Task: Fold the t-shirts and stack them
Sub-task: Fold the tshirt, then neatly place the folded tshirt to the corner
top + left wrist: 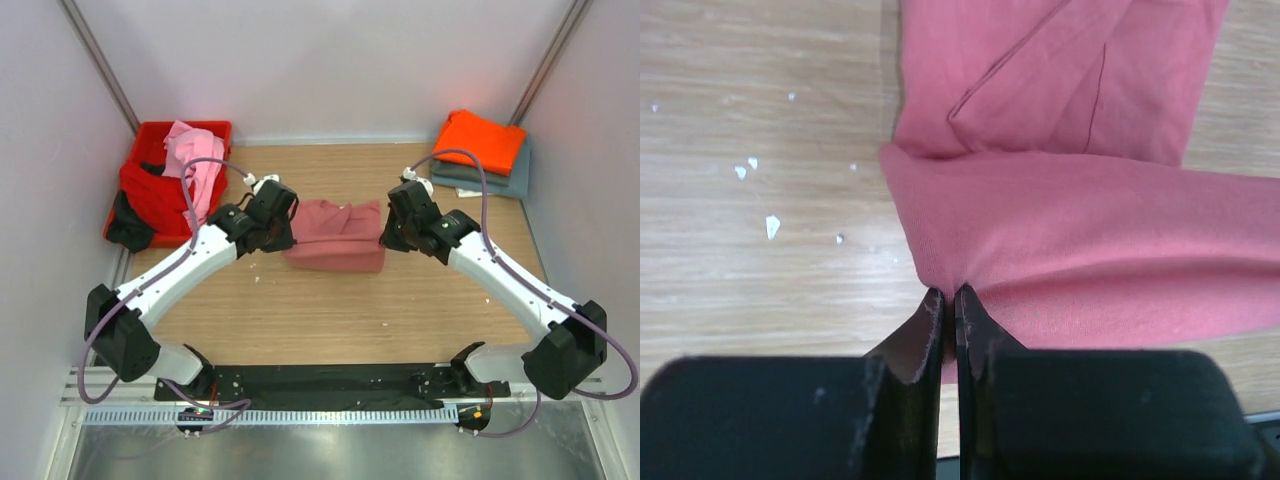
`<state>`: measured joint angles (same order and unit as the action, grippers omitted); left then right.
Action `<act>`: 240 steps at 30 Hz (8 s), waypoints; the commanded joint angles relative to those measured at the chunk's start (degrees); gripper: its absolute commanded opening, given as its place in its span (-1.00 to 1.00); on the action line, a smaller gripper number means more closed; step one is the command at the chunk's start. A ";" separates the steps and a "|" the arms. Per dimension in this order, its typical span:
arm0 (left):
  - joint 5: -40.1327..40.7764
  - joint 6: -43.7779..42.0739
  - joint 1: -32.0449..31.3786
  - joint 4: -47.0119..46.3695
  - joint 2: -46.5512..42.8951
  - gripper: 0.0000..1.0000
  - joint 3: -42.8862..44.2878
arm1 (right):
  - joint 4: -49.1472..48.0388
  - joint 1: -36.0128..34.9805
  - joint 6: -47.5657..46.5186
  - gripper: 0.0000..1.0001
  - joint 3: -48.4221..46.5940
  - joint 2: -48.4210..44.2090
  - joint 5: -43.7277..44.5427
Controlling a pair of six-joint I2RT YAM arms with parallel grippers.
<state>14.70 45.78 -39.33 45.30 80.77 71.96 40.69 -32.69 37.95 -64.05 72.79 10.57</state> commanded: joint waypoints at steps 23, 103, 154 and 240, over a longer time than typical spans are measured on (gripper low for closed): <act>-18.93 -5.80 25.88 32.06 66.02 0.51 86.54 | 5.39 21.70 -11.93 0.89 -75.18 59.23 -9.78; 5.08 -12.55 8.13 -0.92 21.02 0.31 0.98 | -26.89 18.36 -10.27 0.73 10.00 9.65 -21.12; -12.08 -20.30 20.35 11.91 39.59 0.70 51.36 | -39.54 18.89 1.06 0.89 9.23 16.75 -24.20; -10.04 -11.50 14.89 15.52 -46.23 0.69 -16.95 | -10.54 34.36 -4.47 -0.97 -83.24 59.92 -16.11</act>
<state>5.58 34.30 -25.58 61.52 36.10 54.94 32.73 0.51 32.67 -141.95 133.58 -4.80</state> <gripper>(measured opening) 0.846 0.079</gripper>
